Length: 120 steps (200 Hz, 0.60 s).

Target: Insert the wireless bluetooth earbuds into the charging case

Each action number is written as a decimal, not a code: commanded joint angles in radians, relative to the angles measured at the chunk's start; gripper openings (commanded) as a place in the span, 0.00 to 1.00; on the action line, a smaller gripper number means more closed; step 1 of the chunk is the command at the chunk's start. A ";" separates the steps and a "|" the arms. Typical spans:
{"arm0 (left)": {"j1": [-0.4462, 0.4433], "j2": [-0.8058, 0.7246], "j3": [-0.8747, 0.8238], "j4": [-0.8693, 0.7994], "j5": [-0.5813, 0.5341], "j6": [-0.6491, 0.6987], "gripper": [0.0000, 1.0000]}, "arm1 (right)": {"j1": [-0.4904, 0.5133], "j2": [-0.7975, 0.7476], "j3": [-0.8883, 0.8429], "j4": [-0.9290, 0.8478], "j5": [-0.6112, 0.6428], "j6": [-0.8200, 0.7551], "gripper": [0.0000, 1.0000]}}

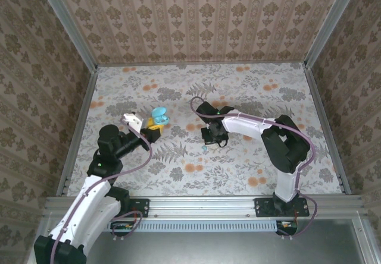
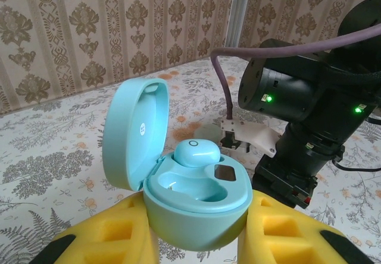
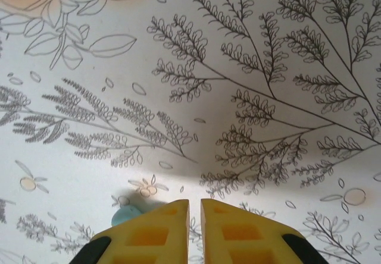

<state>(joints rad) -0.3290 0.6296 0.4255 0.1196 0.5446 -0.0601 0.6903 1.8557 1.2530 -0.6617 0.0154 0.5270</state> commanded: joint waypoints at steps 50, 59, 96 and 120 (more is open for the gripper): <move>-0.008 -0.008 0.011 0.013 -0.006 0.004 0.24 | 0.131 -0.050 0.075 -0.128 0.050 -0.339 0.29; -0.008 -0.008 0.014 0.010 -0.006 0.004 0.24 | 0.138 -0.029 0.088 -0.144 0.056 -0.365 0.31; -0.010 -0.018 0.019 -0.012 -0.008 0.009 0.24 | 0.144 0.028 0.123 -0.158 0.075 -0.430 0.35; -0.011 -0.021 0.019 -0.017 -0.011 0.011 0.24 | 0.144 0.052 0.138 -0.162 0.091 -0.459 0.38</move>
<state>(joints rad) -0.3336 0.6258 0.4259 0.1028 0.5411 -0.0597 0.8375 1.8816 1.3518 -0.7723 0.0578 0.1383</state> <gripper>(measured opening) 0.294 0.363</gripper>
